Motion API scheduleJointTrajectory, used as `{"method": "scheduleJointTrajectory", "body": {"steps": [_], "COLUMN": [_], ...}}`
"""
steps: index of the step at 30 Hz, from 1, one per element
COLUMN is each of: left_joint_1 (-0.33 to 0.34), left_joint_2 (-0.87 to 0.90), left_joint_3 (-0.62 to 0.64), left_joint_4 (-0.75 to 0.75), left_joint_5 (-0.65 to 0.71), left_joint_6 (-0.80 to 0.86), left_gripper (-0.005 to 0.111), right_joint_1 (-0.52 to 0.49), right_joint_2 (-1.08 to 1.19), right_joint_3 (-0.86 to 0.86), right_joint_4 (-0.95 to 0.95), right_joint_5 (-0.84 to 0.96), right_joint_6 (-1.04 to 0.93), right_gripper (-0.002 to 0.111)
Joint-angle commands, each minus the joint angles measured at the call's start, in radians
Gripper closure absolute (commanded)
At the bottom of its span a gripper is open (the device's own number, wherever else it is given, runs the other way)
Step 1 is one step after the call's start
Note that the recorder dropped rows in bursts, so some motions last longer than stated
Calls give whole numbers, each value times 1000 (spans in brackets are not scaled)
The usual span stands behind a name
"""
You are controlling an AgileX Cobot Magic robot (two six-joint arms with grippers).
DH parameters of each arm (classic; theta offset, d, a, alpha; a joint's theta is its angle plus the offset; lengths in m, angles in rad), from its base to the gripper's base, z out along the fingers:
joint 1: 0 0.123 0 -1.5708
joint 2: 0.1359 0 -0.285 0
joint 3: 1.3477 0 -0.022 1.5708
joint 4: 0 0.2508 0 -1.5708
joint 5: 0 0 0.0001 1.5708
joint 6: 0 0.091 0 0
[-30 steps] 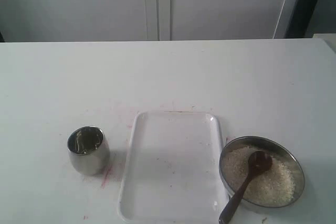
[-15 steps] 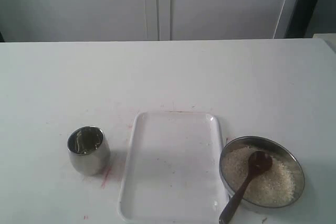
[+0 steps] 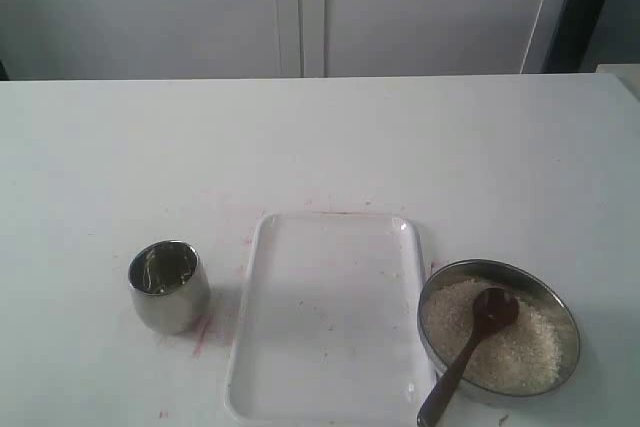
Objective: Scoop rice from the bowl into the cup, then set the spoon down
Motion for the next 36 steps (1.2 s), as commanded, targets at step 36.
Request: {"method": "scheduleJointTrajectory", "body": {"steps": [36], "left_joint_1": [-4], "left_joint_2": [7], "left_joint_3": [9], "left_joint_4": [-6], "left_joint_5": [48], "left_joint_6": [-6], "left_gripper": [92], "right_joint_1": [89], "right_joint_2": [551], "right_joint_3": [352], "right_joint_4": [402], "right_joint_5": [77], "right_joint_6": [-524], "right_gripper": [108]}}
